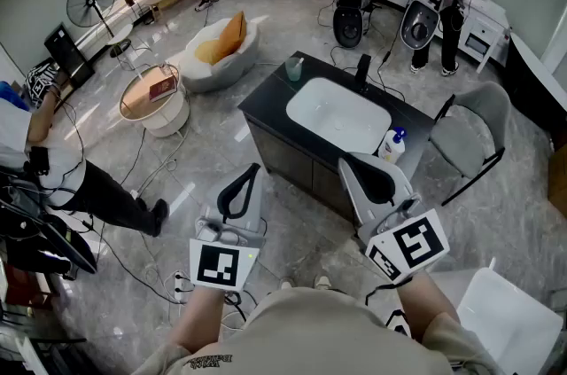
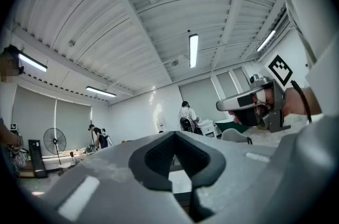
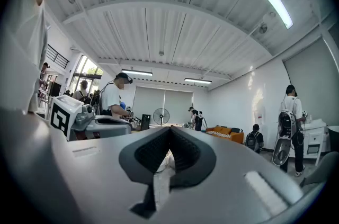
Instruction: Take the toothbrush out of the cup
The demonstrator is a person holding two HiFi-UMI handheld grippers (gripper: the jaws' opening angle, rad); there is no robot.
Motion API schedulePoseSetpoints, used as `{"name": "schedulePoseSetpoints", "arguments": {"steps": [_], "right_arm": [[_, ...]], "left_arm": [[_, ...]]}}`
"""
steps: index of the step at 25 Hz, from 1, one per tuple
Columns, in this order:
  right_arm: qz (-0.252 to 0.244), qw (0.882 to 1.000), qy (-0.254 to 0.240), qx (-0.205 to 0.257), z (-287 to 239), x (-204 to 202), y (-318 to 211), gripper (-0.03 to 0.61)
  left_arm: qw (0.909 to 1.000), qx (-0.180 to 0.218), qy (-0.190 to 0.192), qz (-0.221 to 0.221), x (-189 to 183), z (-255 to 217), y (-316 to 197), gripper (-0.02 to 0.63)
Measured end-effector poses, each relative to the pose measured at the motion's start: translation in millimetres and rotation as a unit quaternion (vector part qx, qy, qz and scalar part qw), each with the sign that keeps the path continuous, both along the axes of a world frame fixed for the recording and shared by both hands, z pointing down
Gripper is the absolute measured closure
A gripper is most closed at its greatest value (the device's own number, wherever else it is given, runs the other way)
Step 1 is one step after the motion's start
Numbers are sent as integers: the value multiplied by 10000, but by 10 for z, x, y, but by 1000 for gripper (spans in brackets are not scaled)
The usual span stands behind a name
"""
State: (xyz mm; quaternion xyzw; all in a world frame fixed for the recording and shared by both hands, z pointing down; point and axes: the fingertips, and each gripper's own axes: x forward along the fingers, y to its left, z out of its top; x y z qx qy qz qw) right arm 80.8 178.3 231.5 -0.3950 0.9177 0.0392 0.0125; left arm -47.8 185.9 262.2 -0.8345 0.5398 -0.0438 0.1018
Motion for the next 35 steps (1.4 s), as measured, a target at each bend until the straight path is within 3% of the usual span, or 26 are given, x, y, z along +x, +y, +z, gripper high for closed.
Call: {"name": "schedulePoseSetpoints", "arguments": {"steps": [21, 22, 23, 24, 35], "right_arm": [[40, 9999, -75, -73, -27, 109, -87, 574], [53, 9999, -99, -94, -24, 121, -101, 554], [78, 9998, -140, -113, -23, 140, -116, 454], [101, 9997, -184, -124, -22, 166, -128, 427], [34, 9997, -194, -125, 28, 439, -158, 427]], "left_arm": [[10000, -42, 12, 9, 85, 14, -62, 612], [10000, -50, 16, 5, 88, 19, -69, 612], [10000, -58, 27, -3, 93, 25, -74, 612], [10000, -66, 38, -12, 100, 32, -77, 612], [9999, -92, 7, -123, 322, 75, -101, 612]]}}
